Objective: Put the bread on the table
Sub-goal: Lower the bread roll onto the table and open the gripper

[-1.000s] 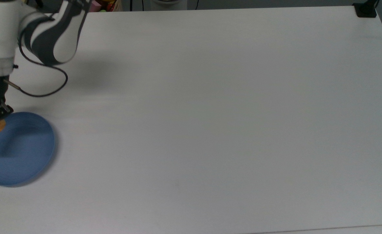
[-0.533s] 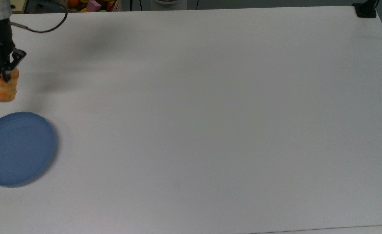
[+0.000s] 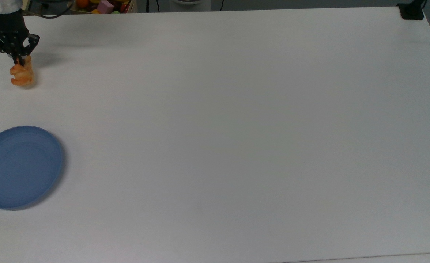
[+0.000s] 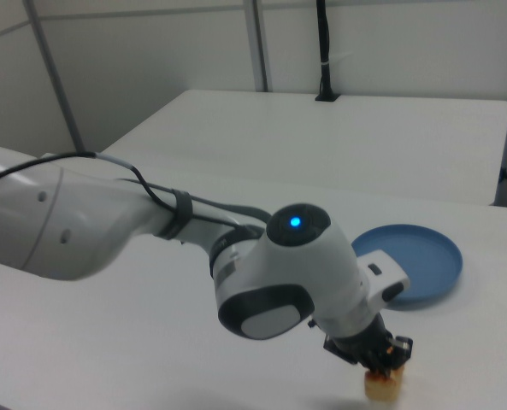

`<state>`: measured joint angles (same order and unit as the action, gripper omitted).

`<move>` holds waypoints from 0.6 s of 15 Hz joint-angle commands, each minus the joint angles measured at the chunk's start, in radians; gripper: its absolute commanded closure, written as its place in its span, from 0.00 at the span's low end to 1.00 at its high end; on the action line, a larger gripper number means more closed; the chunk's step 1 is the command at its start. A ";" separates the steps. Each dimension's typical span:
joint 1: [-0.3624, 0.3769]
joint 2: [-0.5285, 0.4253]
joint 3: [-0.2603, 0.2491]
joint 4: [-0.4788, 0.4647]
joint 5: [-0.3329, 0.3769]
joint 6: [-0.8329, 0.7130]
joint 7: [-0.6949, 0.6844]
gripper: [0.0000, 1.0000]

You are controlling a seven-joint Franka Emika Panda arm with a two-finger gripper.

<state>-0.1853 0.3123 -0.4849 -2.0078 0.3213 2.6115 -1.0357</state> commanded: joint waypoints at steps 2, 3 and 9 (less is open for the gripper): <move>0.009 0.045 -0.008 -0.017 0.027 0.070 -0.037 0.82; 0.010 0.051 -0.008 -0.017 0.025 0.070 -0.038 0.72; 0.009 0.065 -0.008 -0.017 0.018 0.055 -0.081 0.00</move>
<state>-0.1852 0.3794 -0.4848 -2.0109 0.3213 2.6614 -1.0763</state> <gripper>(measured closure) 0.480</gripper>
